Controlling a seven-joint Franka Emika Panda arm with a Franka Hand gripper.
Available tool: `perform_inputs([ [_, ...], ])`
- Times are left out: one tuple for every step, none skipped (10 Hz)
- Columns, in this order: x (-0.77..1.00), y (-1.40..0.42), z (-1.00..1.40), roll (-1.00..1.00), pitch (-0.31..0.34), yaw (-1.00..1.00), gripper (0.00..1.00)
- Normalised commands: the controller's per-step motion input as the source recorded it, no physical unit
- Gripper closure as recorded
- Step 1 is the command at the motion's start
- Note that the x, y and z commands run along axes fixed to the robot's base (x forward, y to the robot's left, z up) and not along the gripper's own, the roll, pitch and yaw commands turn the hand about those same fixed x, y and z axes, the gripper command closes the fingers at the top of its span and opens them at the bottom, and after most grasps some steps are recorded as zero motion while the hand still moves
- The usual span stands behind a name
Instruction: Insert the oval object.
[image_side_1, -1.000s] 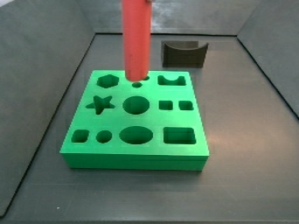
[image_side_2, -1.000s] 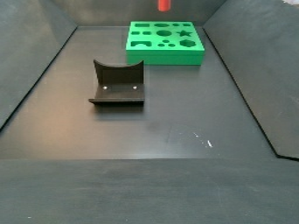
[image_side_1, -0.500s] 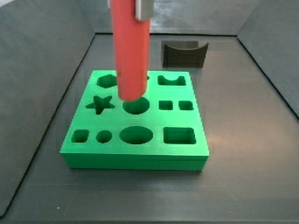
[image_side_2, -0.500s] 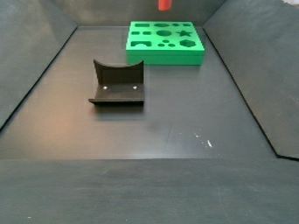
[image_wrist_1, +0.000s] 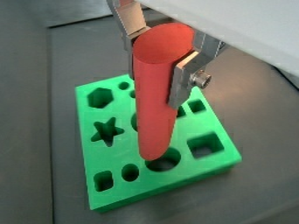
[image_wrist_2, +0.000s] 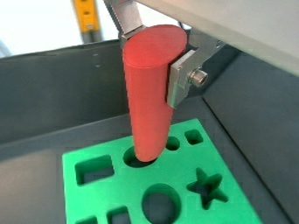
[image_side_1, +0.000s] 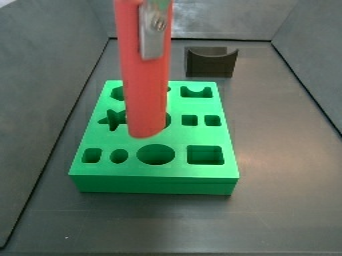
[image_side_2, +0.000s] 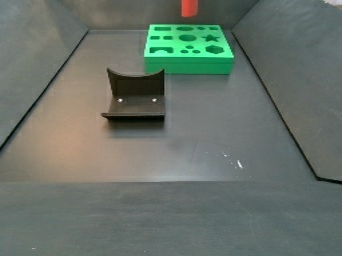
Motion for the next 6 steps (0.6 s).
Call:
perform_inputs([
  [0.03, -0.20, -0.34, 0.07, 0.000, -0.90, 1.00],
  [0.00, -0.14, -0.41, 0.12, 0.001, -0.89, 1.00],
  [0.00, -0.09, -0.41, 0.12, 0.009, -0.92, 1.00],
  [0.00, -0.04, -0.38, 0.12, 0.031, -0.92, 1.00],
  [0.00, 0.00, -0.35, 0.12, 0.047, -0.94, 1.00],
  [0.00, -0.03, -0.25, 0.09, 0.050, -0.91, 1.00],
])
